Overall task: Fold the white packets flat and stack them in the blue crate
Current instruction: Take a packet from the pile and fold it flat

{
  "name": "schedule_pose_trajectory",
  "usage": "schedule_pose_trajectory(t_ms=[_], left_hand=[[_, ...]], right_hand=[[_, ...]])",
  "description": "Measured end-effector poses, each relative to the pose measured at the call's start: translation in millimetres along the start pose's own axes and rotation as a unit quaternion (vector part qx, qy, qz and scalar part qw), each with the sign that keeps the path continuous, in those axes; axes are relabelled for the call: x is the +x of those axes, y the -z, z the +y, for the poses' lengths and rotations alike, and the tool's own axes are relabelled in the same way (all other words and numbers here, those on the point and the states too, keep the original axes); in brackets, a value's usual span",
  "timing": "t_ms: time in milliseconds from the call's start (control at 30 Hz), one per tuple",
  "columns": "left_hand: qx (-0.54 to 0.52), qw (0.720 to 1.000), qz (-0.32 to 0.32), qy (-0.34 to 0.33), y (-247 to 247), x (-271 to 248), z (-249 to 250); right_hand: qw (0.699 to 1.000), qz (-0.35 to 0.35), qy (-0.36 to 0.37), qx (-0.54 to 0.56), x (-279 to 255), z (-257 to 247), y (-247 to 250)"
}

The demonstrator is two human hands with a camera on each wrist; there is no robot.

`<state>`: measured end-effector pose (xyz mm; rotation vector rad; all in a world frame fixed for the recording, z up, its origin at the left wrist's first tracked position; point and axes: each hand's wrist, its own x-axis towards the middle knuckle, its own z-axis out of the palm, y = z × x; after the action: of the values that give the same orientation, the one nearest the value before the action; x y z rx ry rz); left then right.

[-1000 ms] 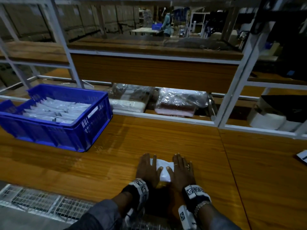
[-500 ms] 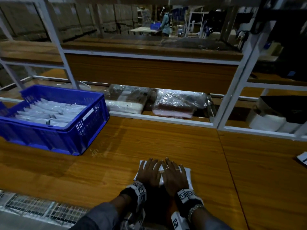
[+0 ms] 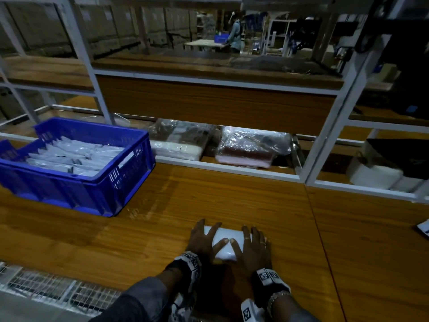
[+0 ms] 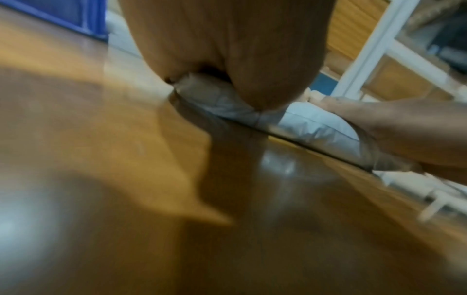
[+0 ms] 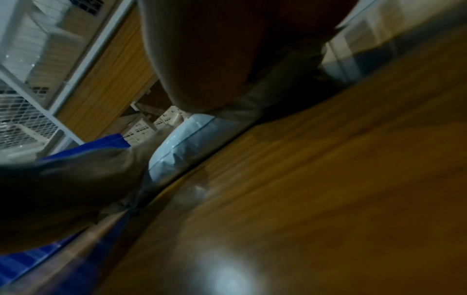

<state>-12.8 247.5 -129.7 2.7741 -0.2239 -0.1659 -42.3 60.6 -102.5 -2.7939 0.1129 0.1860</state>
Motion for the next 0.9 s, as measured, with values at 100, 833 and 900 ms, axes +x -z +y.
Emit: schedule_pose_trajectory(t_ms=[100,833,900], left_hand=[[-0.025,0.998,-0.05,0.002,18,-2,1],[-0.285,0.954,-0.093,0.009,95,-13,-37],[-0.28,0.954,-0.104,0.034,87,-12,-39]], right_hand=[[0.999,-0.032,0.003,0.018,-4,1,10],[0.954,-0.058,-0.074,0.286,3,43,68],[0.951,-0.061,-0.092,0.288,7,50,59]])
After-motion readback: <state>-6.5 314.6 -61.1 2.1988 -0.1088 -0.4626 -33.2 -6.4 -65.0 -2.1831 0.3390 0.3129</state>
